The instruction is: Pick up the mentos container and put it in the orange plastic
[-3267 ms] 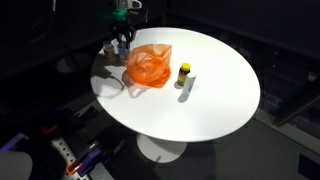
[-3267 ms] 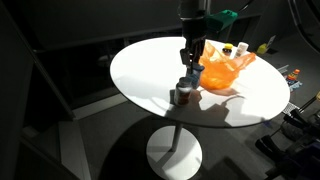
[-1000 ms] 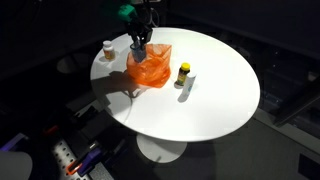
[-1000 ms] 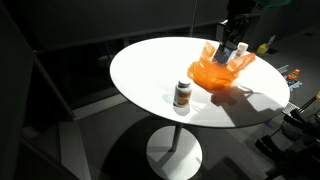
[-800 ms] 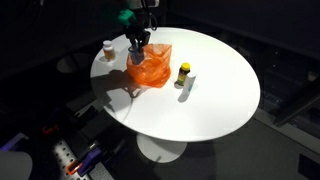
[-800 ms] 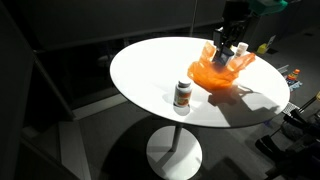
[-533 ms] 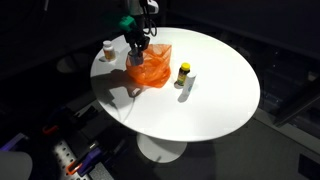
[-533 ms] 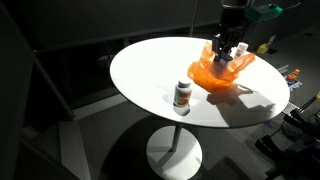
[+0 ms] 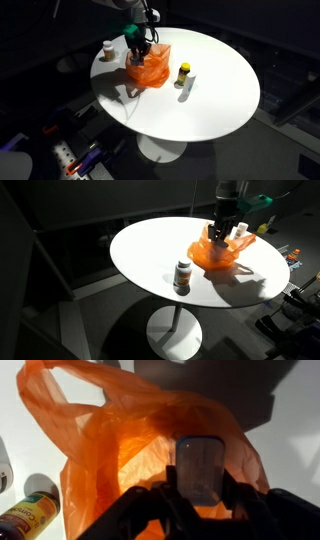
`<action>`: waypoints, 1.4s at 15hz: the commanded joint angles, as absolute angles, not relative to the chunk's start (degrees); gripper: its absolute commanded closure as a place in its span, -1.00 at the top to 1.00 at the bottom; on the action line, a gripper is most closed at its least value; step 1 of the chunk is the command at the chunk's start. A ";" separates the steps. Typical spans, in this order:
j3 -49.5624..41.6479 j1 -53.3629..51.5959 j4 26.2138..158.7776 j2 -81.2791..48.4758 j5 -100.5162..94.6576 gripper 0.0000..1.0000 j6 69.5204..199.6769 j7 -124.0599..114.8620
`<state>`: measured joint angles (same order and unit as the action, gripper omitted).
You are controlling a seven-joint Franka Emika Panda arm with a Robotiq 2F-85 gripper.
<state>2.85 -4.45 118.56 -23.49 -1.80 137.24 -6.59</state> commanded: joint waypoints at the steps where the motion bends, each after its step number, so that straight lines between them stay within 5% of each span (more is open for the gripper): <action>1: 2.75 -4.42 116.18 -24.98 -1.50 -0.63 135.80 -4.98; 2: 2.80 -4.45 116.12 -24.99 -1.45 -0.63 135.64 -4.94; 3: 2.82 -4.54 116.14 -24.84 -1.51 0.01 135.36 -4.95; 4: 2.81 -4.70 116.29 -24.57 -1.67 0.41 135.14 -5.10; 8: 2.80 -5.83 117.25 -22.91 -2.32 0.97 133.99 -6.13; 21: 3.79 -8.49 122.87 -11.71 -2.11 1.00 128.39 -7.59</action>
<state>3.10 -8.72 120.08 -16.10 -1.82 129.63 -6.86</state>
